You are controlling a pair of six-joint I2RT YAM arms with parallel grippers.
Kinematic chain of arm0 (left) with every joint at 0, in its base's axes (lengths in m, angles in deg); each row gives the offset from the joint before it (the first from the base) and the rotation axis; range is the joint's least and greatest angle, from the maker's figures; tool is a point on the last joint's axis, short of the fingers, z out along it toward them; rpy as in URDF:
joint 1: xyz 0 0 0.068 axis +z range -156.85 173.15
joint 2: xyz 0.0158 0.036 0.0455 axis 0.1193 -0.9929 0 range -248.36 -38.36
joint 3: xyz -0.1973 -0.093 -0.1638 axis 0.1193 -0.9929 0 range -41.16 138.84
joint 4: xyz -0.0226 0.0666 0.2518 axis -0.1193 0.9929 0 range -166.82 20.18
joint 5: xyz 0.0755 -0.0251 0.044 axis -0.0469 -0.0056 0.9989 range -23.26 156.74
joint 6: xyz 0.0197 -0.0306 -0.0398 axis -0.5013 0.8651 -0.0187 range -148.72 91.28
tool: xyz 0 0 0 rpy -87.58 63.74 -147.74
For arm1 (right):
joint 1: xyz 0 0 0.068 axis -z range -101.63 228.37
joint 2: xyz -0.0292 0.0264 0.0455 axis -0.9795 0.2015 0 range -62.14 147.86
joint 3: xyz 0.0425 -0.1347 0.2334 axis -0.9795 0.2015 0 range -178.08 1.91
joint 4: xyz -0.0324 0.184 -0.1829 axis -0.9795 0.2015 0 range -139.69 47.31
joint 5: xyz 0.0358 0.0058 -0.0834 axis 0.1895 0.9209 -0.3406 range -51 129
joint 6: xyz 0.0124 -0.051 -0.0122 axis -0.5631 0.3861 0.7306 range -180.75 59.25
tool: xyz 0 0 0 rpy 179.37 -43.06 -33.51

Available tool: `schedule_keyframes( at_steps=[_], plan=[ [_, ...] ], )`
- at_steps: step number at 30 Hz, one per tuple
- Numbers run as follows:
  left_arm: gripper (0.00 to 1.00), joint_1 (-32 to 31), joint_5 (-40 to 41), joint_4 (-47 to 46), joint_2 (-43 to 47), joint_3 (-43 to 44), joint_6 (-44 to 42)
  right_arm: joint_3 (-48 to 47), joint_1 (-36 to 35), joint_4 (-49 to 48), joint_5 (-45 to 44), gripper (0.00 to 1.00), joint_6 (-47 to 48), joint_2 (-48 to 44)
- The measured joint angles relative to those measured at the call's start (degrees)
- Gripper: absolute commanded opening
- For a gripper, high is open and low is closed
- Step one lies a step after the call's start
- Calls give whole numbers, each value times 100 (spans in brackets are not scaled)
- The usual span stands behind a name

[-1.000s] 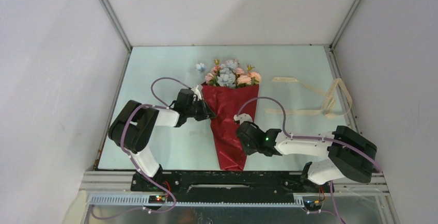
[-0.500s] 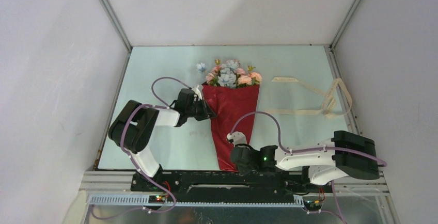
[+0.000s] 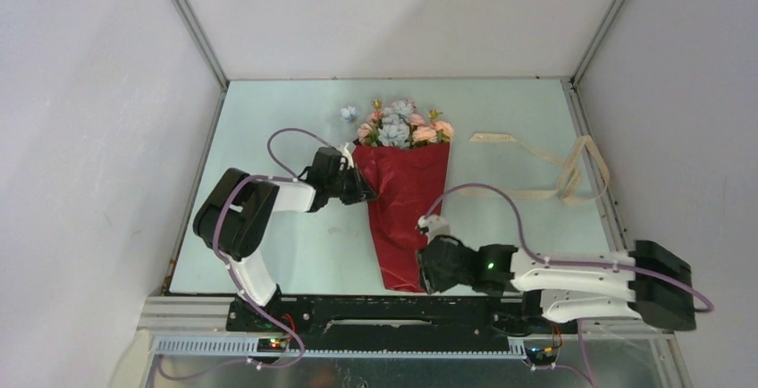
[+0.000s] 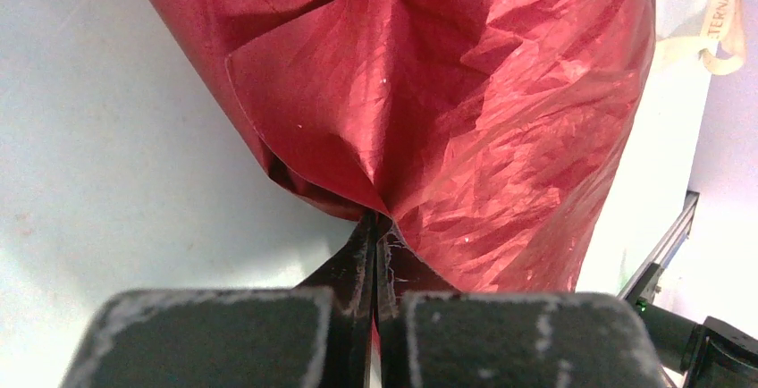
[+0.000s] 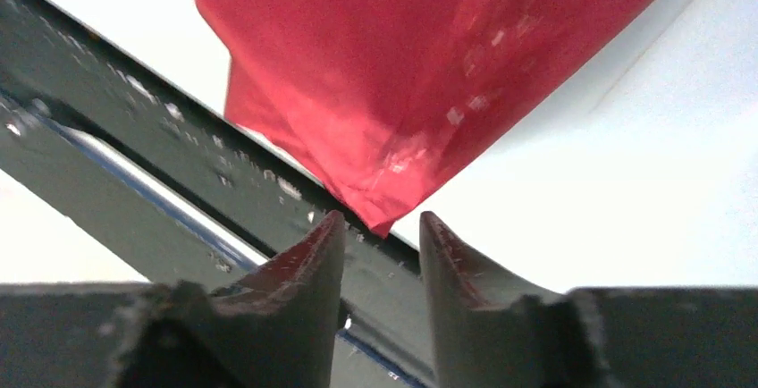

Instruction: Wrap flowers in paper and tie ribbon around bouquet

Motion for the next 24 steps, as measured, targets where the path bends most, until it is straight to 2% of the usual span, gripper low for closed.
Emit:
schedule_keyframes(
  at_steps=[2, 3, 5, 7, 8, 11, 13, 14, 15, 17, 21, 24],
  plan=[
    [0, -2, 11, 105, -72, 140, 2, 0, 461, -26, 13, 67, 280, -448],
    [0, -2, 28, 175, -142, 258, -2, 0, 802, -72, 48, 84, 479, -767],
    [1, -4, 52, 321, -271, 496, -7, 0, 1408, -181, 50, 98, 706, -1266],
    [20, -4, 109, 507, -391, 741, -15, 0, 2118, -299, 76, 99, 949, -1757],
    [35, -4, 168, 597, -428, 835, -48, 0, 2514, -367, 48, 99, 1060, -2000],
    [55, -4, 177, 741, -376, 896, -98, -2, 3458, -581, 22, 100, 1399, -2483],
    [76, -22, 247, 850, -227, 890, -181, -22, 4076, -728, 72, 99, 1740, -2616],
    [82, -31, 310, 927, -131, 868, -201, -48, 4354, -763, 87, 100, 1902, -2634],
    [95, -33, 363, 1027, -2, 833, -234, -79, 4566, -796, 122, 100, 2024, -2627],
    [99, -35, 516, 1255, 256, 750, -350, -214, 5139, -826, 308, 100, 2387, -2524],
    [100, -31, 717, 1762, 789, 468, -455, -752, 6188, -789, 852, 99, 3045, -1910],
    [100, -37, 780, 2079, 1082, 341, -468, -1263, 6684, -748, 1113, 100, 3488, -1257]
  ],
)
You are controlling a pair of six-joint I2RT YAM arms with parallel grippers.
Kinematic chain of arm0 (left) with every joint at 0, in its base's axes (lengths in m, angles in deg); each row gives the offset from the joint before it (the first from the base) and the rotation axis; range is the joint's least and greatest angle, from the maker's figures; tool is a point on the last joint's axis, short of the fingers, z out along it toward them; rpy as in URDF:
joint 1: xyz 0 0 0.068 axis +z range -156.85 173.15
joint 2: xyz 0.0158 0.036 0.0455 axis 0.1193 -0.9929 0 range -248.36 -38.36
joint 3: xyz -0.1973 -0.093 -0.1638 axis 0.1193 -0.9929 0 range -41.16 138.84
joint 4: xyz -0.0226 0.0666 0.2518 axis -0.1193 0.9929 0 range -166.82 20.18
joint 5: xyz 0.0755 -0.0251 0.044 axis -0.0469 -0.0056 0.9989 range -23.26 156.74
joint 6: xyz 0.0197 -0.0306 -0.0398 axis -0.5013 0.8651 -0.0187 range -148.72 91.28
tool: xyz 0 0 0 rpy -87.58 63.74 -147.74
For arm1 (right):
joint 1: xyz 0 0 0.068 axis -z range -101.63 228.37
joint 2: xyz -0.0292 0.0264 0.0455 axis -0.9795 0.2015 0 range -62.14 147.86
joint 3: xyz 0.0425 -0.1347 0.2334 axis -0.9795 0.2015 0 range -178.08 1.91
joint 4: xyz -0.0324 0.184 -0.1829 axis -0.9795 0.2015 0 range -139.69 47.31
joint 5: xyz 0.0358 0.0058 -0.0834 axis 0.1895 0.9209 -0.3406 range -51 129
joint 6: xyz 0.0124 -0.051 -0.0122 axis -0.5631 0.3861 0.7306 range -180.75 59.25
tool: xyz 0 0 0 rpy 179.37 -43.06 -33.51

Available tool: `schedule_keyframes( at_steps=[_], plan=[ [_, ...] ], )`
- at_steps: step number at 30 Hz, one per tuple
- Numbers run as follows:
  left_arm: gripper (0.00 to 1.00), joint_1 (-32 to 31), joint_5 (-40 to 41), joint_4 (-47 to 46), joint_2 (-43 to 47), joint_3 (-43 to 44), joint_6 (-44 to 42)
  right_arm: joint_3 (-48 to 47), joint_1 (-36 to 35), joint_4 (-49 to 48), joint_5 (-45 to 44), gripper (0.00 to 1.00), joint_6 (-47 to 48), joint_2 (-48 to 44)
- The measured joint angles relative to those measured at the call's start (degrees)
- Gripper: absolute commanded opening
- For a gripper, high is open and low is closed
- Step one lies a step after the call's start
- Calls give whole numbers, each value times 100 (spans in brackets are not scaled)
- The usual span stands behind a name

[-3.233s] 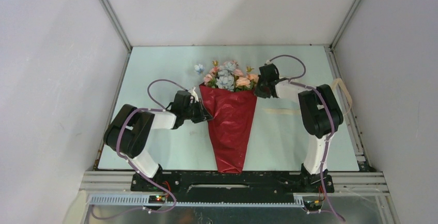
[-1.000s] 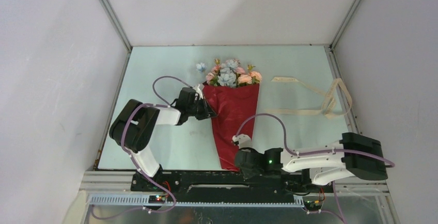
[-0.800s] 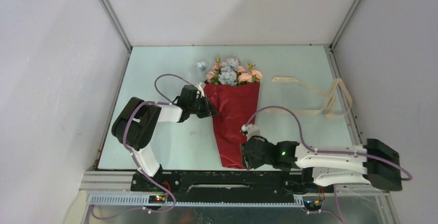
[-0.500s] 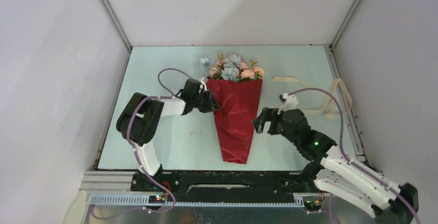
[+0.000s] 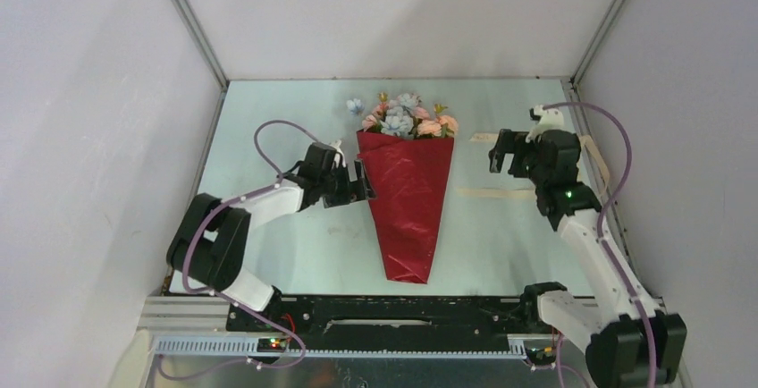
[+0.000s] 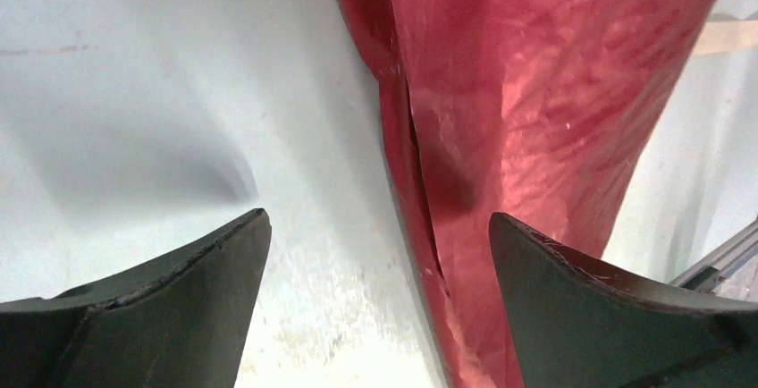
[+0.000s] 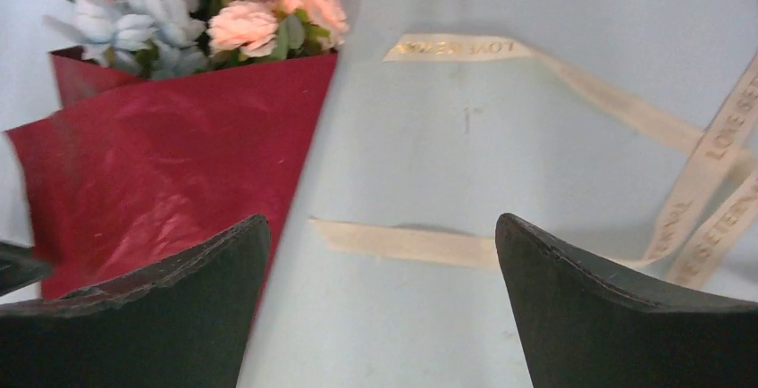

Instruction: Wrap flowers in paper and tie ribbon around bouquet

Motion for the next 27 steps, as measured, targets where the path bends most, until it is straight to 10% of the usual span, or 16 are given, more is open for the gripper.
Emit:
schedule_keyframes(
  at_steps=[17, 27],
  plan=[
    [100, -483, 468, 1075, 2483, -168, -109, -3517, 1342, 1335, 1797, 96, 5200, 4581],
    [100, -503, 763, 1180, 3464, -184, -470, -6988, 1626, 3558, 2059, 92, 6371, 7825]
  ],
)
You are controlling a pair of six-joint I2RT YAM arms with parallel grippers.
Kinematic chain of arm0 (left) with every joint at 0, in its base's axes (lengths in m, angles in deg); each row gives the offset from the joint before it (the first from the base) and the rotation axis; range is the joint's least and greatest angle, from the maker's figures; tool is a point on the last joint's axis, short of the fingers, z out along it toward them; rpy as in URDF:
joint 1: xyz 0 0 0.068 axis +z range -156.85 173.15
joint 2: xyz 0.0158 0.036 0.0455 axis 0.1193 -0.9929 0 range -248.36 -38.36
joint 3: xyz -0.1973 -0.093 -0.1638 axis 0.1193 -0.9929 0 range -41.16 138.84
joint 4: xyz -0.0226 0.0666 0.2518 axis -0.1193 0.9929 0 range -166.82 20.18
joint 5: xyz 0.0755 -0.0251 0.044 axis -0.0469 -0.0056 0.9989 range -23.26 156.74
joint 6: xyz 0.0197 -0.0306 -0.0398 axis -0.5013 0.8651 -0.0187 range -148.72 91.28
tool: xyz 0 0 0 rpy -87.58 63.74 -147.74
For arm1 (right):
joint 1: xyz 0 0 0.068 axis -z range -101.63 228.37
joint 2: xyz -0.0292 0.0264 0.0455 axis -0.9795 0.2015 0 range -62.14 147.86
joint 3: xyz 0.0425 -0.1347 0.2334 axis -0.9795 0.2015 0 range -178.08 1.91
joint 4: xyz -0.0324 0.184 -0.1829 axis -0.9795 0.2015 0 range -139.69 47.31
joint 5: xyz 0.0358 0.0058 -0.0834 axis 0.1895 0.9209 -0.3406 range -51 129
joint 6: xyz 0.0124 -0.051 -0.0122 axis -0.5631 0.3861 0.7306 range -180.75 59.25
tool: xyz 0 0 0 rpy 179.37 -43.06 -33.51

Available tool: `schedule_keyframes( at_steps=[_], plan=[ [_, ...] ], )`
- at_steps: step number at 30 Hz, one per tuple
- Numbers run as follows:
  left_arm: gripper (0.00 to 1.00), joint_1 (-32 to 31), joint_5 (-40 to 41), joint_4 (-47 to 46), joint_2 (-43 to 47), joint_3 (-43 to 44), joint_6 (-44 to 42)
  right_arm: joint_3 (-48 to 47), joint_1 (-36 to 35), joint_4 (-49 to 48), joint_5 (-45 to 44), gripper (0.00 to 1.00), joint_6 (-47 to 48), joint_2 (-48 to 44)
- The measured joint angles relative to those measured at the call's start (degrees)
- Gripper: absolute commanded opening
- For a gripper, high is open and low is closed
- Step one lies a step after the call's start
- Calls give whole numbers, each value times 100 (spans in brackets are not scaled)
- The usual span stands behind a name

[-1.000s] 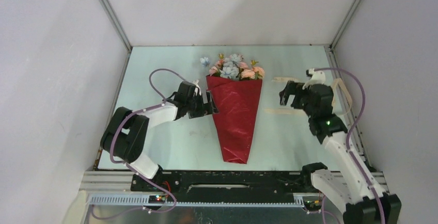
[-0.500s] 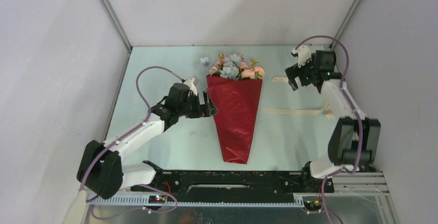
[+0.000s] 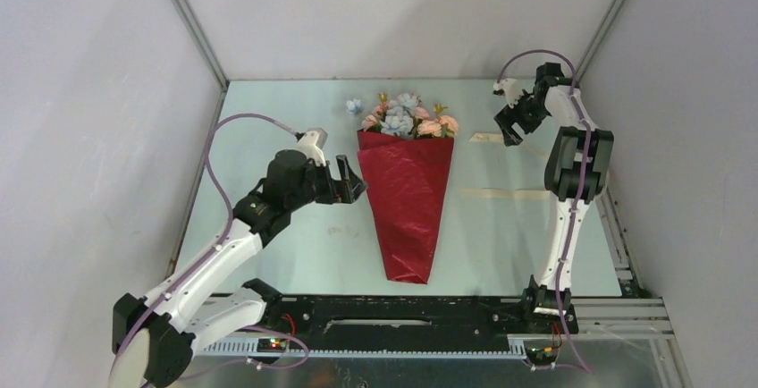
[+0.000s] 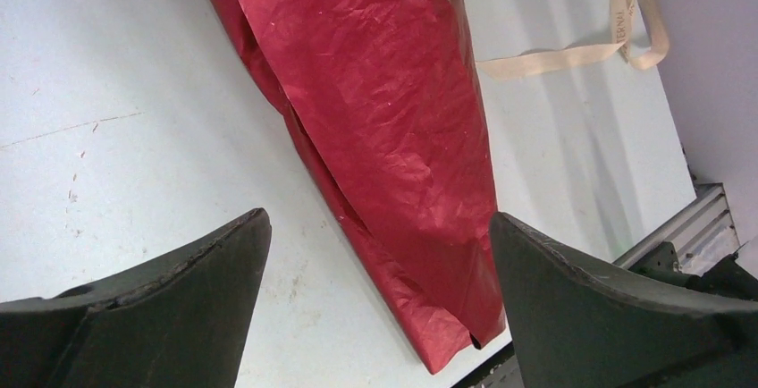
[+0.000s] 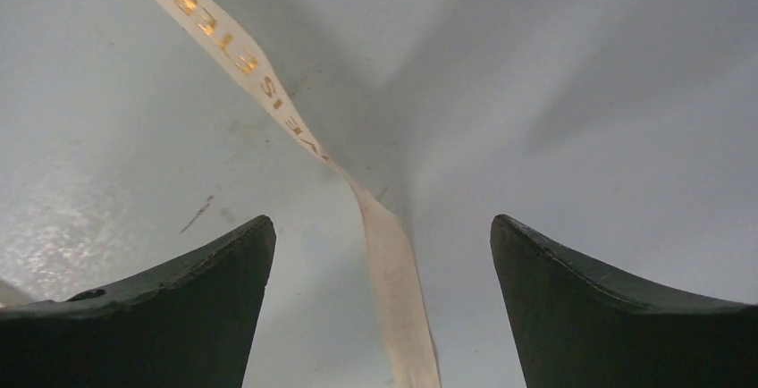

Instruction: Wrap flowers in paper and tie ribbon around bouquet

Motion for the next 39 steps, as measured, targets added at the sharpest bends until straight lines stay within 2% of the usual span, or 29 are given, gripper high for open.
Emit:
schedule_keyframes(
  at_steps=[3, 5, 7, 8, 9, 10, 11, 12, 14, 15, 19, 21, 24, 27, 32, 35, 39],
  plan=[
    [100, -4, -13, -166, 17, -131, -37, -542, 39, 389, -2, 91, 120, 538],
    [100, -4, -20, -205, 17, -210, -46, -883, 39, 577, -4, 86, 170, 844],
    [100, -4, -13, -236, 9, -262, -74, -1137, 37, 713, -2, 76, 240, 966],
    [100, -4, -9, -251, -2, -262, -83, -1235, 37, 785, 13, 62, 284, 1008],
    [100, -4, 0, -293, -17, -262, -87, -1287, 37, 841, 28, 55, 330, 1038],
    [100, -4, 7, -328, -31, -262, -90, -1327, 37, 922, 50, 39, 372, 1075],
    [100, -4, 17, -358, -50, -262, -94, -1338, 37, 990, 83, 33, 426, 1099],
    [100, -4, 26, -378, -68, -262, -107, -1351, 37, 1032, 98, 21, 479, 1110],
    [100, -4, 39, -452, -125, -262, -122, -1362, 37, 1224, 216, 7, 586, 1110],
    [100, -4, 42, -481, -146, -262, -122, -1362, 37, 1305, 264, 2, 627, 1110],
    [100, -4, 35, -658, -184, -264, -114, -1344, 22, 1759, 490, 0, 715, 1095],
    [100, -4, 37, -750, -179, -264, -103, -1058, -13, 1620, 498, 0, 575, 970],
    [100, -4, 22, -811, -149, -269, -59, -293, -160, 1174, 485, 0, 192, 258],
    [100, -4, -133, -1005, -26, -393, 52, 946, -446, 273, 505, 0, -415, -1067],
    [100, -9, -656, -1443, 87, -590, 328, 2400, -1663, -1158, 573, 0, -1386, -3438],
    [100, -11, -946, -1818, 186, -719, 553, 2728, -2583, -1799, 643, 0, -1838, -4070],
    [100, -15, -973, -2103, 426, -901, 907, 3176, -3604, -2400, 807, 0, -2247, -4201]
  ],
)
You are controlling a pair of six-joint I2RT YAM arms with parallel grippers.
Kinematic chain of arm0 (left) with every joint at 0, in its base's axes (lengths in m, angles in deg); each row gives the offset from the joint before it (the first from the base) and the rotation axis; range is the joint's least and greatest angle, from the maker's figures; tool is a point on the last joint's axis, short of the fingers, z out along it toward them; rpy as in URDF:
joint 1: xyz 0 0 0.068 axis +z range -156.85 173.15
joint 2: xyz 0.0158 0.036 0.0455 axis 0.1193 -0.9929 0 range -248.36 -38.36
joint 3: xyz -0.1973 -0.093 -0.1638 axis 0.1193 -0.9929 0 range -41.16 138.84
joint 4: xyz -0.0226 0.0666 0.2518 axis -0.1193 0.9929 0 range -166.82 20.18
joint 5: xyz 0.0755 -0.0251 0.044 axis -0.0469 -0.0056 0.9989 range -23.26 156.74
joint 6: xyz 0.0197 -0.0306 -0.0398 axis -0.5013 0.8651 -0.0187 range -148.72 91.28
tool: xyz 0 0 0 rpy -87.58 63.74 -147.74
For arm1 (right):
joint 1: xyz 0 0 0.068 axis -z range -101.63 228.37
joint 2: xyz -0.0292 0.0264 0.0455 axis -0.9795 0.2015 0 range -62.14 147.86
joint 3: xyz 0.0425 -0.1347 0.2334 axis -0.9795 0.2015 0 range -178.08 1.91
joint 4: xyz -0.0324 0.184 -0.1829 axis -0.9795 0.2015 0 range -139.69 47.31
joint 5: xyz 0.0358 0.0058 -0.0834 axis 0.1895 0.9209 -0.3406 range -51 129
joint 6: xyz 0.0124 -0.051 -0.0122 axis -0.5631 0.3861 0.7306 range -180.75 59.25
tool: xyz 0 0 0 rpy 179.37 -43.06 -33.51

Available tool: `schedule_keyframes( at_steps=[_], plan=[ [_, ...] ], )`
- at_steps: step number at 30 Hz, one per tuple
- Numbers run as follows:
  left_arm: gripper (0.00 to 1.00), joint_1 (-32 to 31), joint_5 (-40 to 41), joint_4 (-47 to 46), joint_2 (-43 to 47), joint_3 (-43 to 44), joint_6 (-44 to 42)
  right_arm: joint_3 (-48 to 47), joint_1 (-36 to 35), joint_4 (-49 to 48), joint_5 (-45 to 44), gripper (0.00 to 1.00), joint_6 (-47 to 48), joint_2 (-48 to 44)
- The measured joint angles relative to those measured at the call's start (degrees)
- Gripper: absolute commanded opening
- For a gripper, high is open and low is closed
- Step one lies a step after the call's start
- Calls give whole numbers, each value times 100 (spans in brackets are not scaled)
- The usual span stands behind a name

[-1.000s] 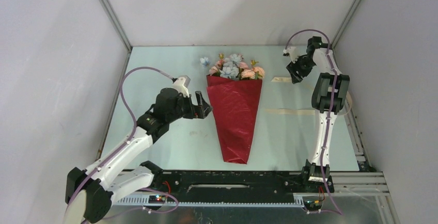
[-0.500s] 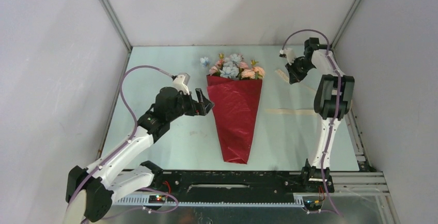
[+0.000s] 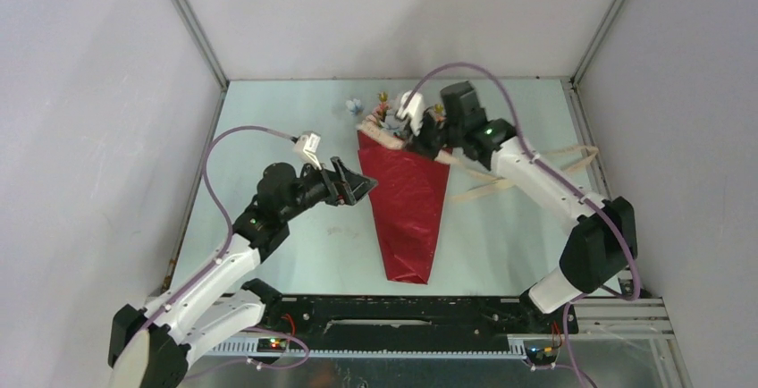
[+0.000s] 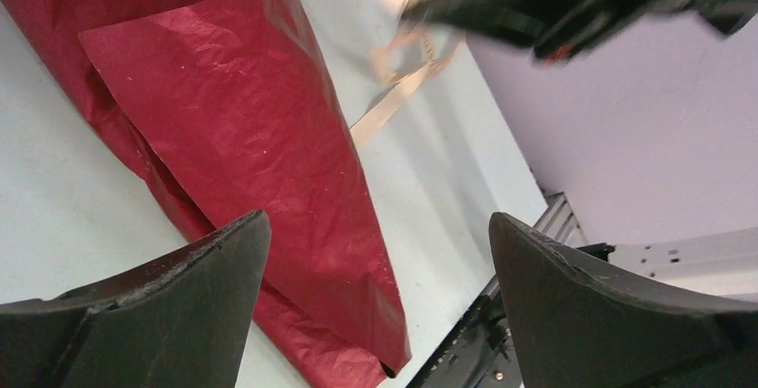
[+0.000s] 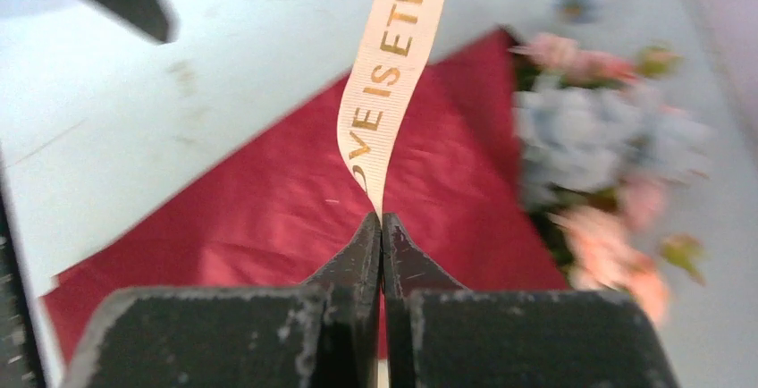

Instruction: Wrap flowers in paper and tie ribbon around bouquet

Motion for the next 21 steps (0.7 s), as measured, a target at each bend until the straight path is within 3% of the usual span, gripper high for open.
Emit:
schedule_keyframes(
  at_steps=[8, 21],
  plan=[
    [100, 0, 160, -490, 396, -522, 704, 791, -1327, -299, 291, 0, 2, 0],
    [99, 2, 1285, -894, 763, -1255, 2131, 791, -1740, -940, -190, 0, -306, 2]
  ],
)
